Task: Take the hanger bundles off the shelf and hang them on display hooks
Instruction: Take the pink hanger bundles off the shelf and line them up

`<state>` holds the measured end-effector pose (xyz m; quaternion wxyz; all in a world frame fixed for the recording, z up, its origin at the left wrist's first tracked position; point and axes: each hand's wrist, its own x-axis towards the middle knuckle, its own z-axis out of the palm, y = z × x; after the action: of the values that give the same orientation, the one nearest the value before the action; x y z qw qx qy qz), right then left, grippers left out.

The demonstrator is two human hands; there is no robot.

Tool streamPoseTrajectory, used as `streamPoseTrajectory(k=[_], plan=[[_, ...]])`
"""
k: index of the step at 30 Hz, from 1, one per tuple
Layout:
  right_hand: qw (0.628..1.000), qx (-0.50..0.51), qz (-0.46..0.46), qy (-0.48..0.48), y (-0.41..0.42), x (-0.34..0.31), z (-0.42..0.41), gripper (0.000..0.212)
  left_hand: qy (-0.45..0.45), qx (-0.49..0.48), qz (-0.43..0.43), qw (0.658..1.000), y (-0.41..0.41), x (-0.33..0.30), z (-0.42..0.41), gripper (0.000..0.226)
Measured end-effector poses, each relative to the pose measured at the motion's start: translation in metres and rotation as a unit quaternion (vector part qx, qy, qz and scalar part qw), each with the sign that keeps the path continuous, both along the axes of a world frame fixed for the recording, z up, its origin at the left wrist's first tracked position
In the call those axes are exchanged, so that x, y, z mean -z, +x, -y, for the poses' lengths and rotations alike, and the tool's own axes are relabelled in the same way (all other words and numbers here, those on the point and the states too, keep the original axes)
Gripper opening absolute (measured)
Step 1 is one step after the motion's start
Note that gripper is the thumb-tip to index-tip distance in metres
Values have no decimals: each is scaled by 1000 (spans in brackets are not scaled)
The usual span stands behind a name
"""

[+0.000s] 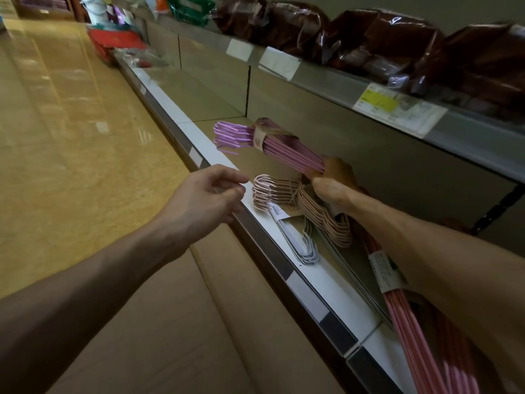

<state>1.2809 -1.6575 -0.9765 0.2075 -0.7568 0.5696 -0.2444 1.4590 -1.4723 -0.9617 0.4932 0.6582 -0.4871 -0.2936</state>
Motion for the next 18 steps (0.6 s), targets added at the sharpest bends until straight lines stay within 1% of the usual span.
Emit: streamPoseTrajectory(k=[3,4,6,7,9,11,13,14,16,17,18], plan=[[995,-32,63,72,2,-8,-20,35,11,-15,-19,1000,2,-7,-14,18],[993,-39,77,77,3,-10,-27,37,14,-19,-33,999,4,-11,-19,20],[994,-54,93,35,6,-14,-38,36,20,-33,-71,997,9,-20,-31,26],[993,-63,96,16,6,-15,-46,33,22,-48,-95,994,14,-25,-37,31],[992,-83,99,12,5,-16,-62,29,19,-91,-148,985,26,-35,-49,48],[990,-101,102,18,4,-19,-83,34,-1,-129,-192,973,40,-44,-64,64],[985,-126,115,13,4,-21,-105,40,-20,-154,-226,962,53,-55,-81,74],[982,-139,125,12,4,-21,-116,39,-27,-163,-235,958,58,-60,-90,78],[976,-168,135,10,4,-20,-138,26,-26,-178,-236,955,69,-71,-110,83],[972,-185,143,9,5,-18,-147,18,-23,-185,-239,953,73,-75,-119,83],[968,-201,151,11,6,-17,-157,12,-18,-189,-245,951,76,-80,-129,77]])
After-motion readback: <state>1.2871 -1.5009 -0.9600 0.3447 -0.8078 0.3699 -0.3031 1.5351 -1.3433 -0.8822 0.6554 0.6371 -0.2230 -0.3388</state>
